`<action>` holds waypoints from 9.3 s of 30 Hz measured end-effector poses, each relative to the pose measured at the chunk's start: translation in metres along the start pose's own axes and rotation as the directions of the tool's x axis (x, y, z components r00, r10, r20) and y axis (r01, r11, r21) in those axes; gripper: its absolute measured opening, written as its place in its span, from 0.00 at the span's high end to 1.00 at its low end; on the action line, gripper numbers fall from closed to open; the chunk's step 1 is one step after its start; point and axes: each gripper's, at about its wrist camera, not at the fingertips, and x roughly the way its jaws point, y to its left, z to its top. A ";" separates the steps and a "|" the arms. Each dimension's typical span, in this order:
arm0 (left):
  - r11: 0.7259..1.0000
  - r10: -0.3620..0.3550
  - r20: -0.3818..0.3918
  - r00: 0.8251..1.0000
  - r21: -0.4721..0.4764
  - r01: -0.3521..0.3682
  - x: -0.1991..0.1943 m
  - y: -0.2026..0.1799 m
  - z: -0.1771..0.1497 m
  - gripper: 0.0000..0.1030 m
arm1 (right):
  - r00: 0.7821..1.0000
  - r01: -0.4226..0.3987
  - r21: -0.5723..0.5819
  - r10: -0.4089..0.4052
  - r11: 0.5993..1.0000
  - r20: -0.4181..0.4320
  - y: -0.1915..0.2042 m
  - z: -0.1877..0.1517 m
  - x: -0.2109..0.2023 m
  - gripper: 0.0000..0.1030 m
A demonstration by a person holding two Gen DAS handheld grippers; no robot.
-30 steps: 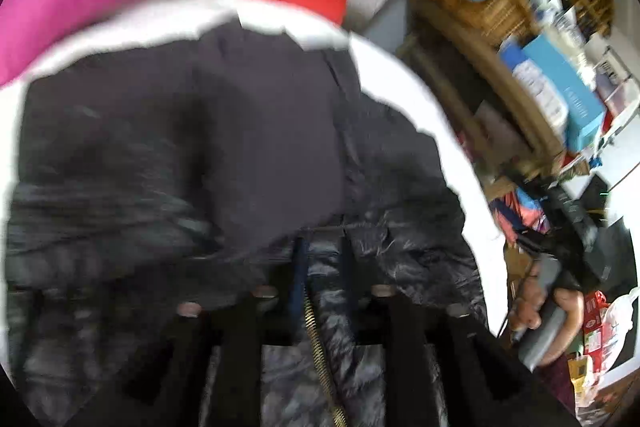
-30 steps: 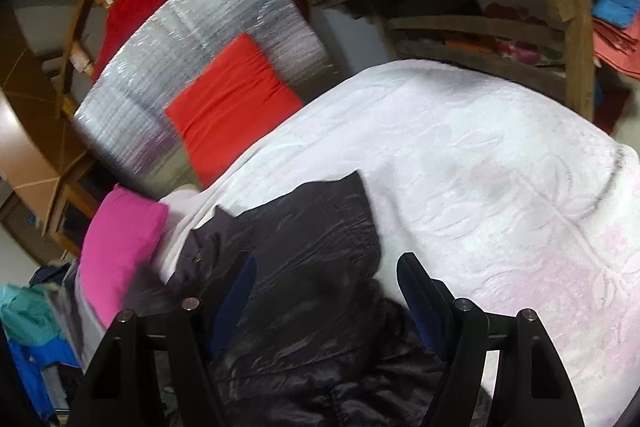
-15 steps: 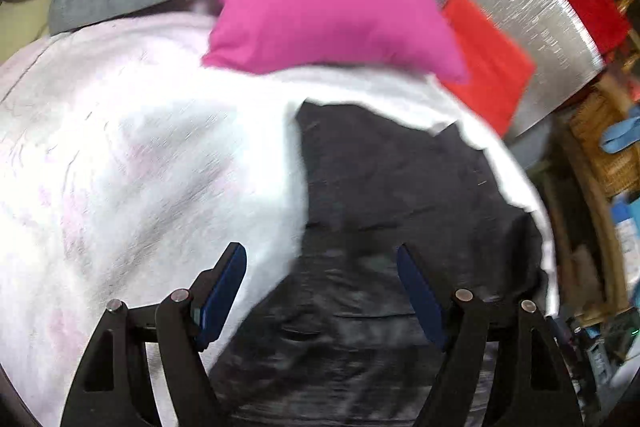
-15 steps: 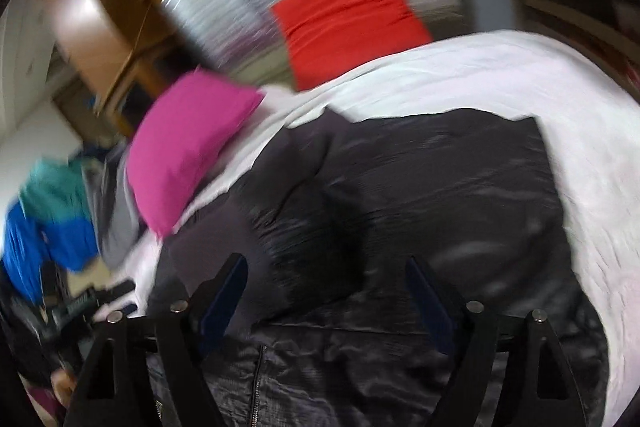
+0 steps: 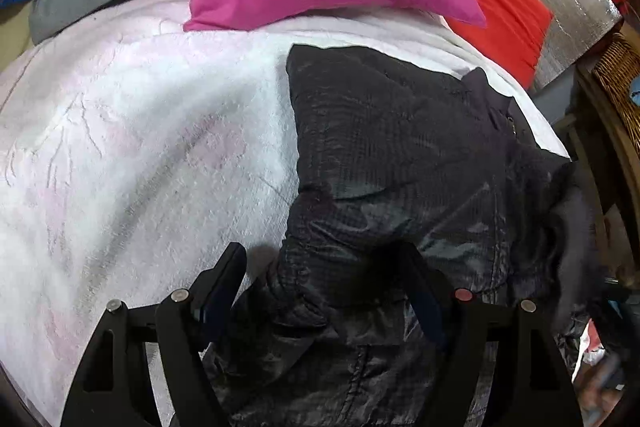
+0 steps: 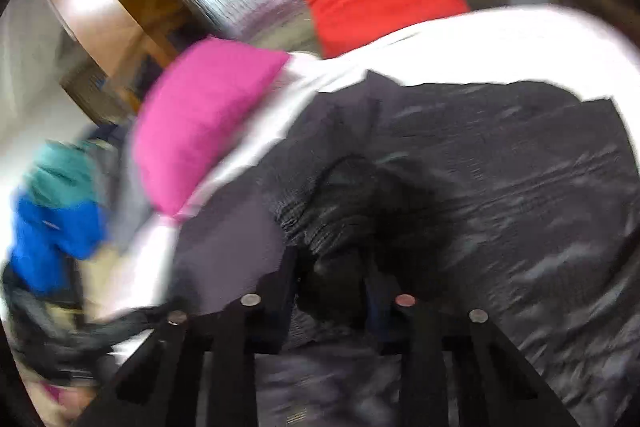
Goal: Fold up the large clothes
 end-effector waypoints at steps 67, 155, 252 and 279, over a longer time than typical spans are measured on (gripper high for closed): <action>0.992 -0.047 0.059 0.997 0.123 0.039 -0.011 -0.027 0.010 0.24 | 0.923 0.352 0.135 -0.367 0.926 0.111 -0.112 0.032 -0.069 0.72; 0.983 0.027 0.038 0.999 0.180 -0.034 -0.015 0.003 0.011 0.24 | 0.936 0.339 0.218 -0.351 0.915 0.019 -0.141 0.019 -0.065 0.21; 0.997 -0.082 -0.220 0.972 -0.014 0.081 -0.130 0.108 -0.268 0.31 | 0.937 0.154 0.037 -0.134 0.987 -0.323 -0.125 -0.211 -0.237 0.28; 0.988 -0.128 -0.341 0.931 0.043 0.151 -0.096 0.094 -0.291 0.38 | 0.870 0.190 -0.086 -0.208 0.978 -0.447 -0.096 -0.244 -0.184 0.79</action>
